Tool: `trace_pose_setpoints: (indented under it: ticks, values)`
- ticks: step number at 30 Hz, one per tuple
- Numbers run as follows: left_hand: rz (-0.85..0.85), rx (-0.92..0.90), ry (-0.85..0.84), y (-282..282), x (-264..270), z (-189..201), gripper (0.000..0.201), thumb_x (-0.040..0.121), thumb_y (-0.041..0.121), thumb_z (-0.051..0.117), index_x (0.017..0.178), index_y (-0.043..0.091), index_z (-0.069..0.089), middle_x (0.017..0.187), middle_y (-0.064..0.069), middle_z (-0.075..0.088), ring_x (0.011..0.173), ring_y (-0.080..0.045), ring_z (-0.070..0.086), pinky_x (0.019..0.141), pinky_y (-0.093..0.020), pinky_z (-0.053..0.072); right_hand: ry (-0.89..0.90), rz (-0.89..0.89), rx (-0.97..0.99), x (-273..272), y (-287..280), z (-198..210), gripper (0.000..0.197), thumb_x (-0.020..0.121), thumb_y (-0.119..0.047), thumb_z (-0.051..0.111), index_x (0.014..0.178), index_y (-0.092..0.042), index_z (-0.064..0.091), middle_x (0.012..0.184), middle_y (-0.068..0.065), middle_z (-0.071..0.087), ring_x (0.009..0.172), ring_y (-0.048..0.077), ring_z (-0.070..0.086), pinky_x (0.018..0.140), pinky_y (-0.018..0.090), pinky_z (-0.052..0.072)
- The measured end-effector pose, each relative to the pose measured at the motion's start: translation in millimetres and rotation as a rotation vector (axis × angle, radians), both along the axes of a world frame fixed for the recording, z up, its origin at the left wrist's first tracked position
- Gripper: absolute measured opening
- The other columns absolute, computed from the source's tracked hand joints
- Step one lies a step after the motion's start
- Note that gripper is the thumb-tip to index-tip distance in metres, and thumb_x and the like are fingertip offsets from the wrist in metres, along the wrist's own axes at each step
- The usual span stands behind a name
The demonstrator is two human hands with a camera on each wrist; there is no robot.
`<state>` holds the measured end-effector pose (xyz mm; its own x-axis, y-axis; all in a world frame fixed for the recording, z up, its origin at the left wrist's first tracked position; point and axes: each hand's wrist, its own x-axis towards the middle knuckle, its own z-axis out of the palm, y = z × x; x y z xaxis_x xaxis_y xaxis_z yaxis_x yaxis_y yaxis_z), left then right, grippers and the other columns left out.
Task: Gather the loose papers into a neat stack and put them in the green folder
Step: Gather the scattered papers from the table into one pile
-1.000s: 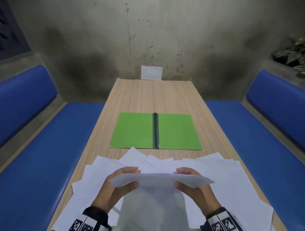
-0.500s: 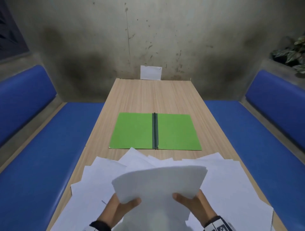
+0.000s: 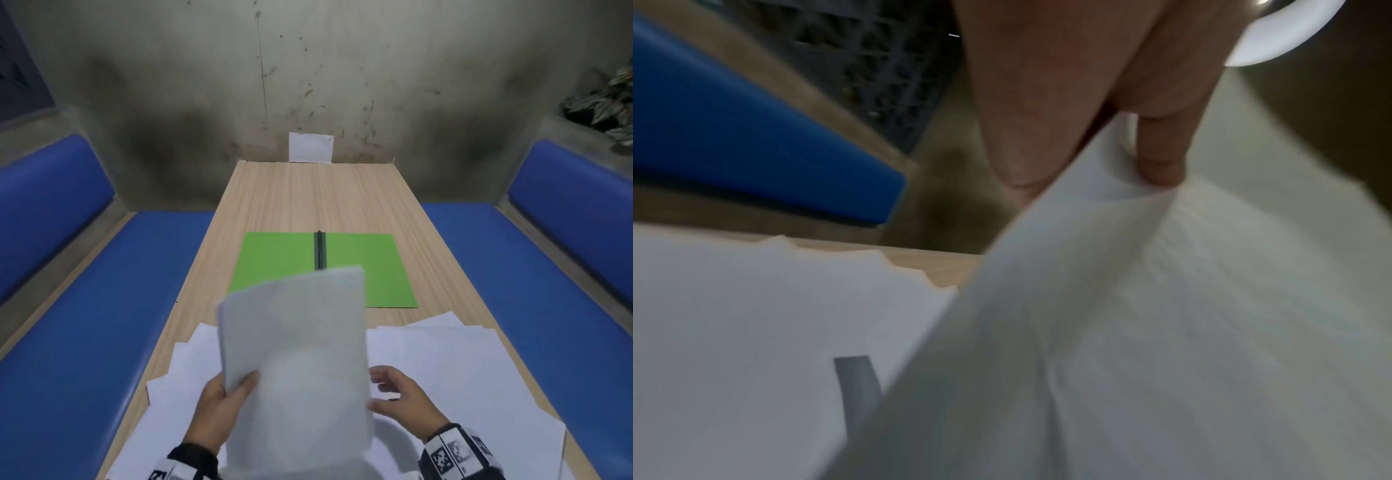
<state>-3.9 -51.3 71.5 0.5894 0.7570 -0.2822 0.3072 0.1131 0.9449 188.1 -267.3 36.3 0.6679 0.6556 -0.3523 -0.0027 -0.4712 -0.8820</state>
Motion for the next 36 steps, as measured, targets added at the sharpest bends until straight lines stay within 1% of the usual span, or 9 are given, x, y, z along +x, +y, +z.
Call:
trace_pose_setpoints:
  ticks: [3,9,14,19,22,24,28,32,36]
  values:
    - [0.139,-0.023,0.081,21,-12,-11,0.038,0.081,0.026,0.069,0.11,0.003,0.06,0.1,-0.015,0.066,0.097,-0.034,0.062,0.092,-0.046,0.049,-0.082,-0.087,-0.247,16,0,-26,0.05,0.076,-0.012,0.07,0.121,-0.02,0.05,0.122,0.006,0.048,0.109,0.02,0.051,0.089,0.025,0.041]
    - [0.134,-0.14,0.297,30,-35,-47,0.064,0.072,0.025,0.071,0.125,-0.004,0.052,0.124,-0.026,0.058,0.112,-0.038,0.056,0.097,-0.041,0.041,-0.094,-0.196,-0.579,20,-1,-57,0.073,0.072,-0.029,0.069,0.136,-0.013,0.037,0.14,0.013,0.035,0.124,0.027,0.048,0.101,0.032,0.043]
    - [0.068,-0.169,0.359,19,-36,-76,0.096,0.044,0.038,0.067,0.128,-0.007,0.05,0.135,-0.027,0.05,0.124,-0.038,0.048,0.103,-0.041,0.035,-0.166,-0.07,-0.633,12,6,-56,0.074,0.074,-0.035,0.065,0.137,-0.017,0.032,0.135,0.009,0.031,0.124,0.026,0.043,0.1,0.029,0.041]
    - [0.081,-0.183,0.372,6,-29,-67,0.084,0.06,0.03,0.066,0.133,-0.005,0.043,0.134,-0.028,0.051,0.122,-0.041,0.048,0.102,-0.042,0.034,-0.17,-0.037,-0.523,19,23,-51,0.082,0.076,-0.026,0.064,0.145,-0.018,0.02,0.146,0.002,0.036,0.135,0.023,0.033,0.108,0.03,0.03]
    - [0.103,-0.206,0.325,3,-29,-68,0.084,0.056,0.033,0.066,0.129,-0.005,0.047,0.131,-0.026,0.053,0.12,-0.039,0.05,0.099,-0.041,0.036,-0.141,-0.003,-0.527,17,31,-49,0.033,0.085,-0.019,0.052,0.118,-0.016,0.051,0.12,0.006,0.057,0.119,0.022,0.052,0.089,0.024,0.041]
    - [0.148,-0.256,0.317,6,-28,-72,0.066,0.073,0.021,0.073,0.127,-0.008,0.048,0.132,-0.026,0.053,0.12,-0.039,0.05,0.1,-0.04,0.036,-0.135,-0.01,-0.533,11,33,-48,0.01,0.086,-0.013,0.045,0.091,-0.017,0.054,0.095,0.004,0.056,0.102,0.024,0.058,0.075,0.024,0.042]
    - [0.19,-0.371,0.24,9,-22,-74,0.053,0.085,0.006,0.062,0.131,-0.01,0.041,0.135,-0.027,0.049,0.122,-0.04,0.047,0.103,-0.044,0.034,0.069,-0.009,-0.43,-6,26,-53,0.017,0.076,-0.004,0.047,0.073,-0.02,0.051,0.087,0.007,0.057,0.085,0.025,0.06,0.062,0.028,0.051]
    - [0.206,-0.256,0.28,7,-17,-75,0.054,0.087,0.011,0.059,0.135,-0.006,0.038,0.138,-0.026,0.047,0.125,-0.04,0.046,0.106,-0.044,0.033,0.153,0.022,-0.34,-12,5,-46,0.016,0.08,-0.014,0.062,0.069,-0.019,0.051,0.067,0.002,0.055,0.041,0.007,0.054,0.042,0.019,0.045]
    - [0.18,-0.105,0.263,15,-24,-72,0.05,0.088,0.006,0.057,0.133,-0.005,0.041,0.134,-0.026,0.05,0.122,-0.04,0.049,0.102,-0.044,0.035,-0.029,-0.387,-0.431,17,-49,-38,0.017,0.08,-0.022,0.067,0.072,-0.015,0.053,0.081,0.008,0.063,0.081,0.025,0.061,0.081,0.032,0.048]
